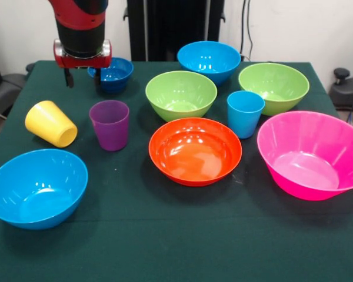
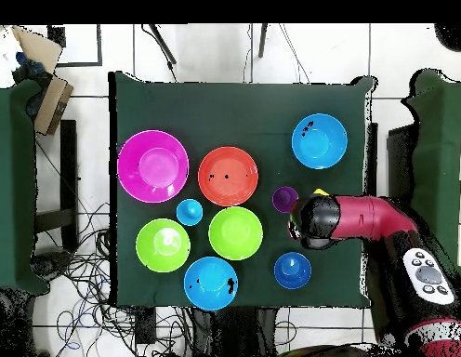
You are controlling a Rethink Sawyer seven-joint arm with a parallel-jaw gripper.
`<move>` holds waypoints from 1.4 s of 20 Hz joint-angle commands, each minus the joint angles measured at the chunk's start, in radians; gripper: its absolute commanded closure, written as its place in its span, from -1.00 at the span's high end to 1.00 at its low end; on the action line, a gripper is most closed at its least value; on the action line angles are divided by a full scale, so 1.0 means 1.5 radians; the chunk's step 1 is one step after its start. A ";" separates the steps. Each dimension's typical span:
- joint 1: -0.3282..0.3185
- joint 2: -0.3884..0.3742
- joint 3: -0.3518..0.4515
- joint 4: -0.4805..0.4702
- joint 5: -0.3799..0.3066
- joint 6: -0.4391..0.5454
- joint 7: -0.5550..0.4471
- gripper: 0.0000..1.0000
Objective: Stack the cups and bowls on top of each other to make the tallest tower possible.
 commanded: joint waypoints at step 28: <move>0.005 0.022 0.083 -0.091 -0.015 0.094 -0.147 1.00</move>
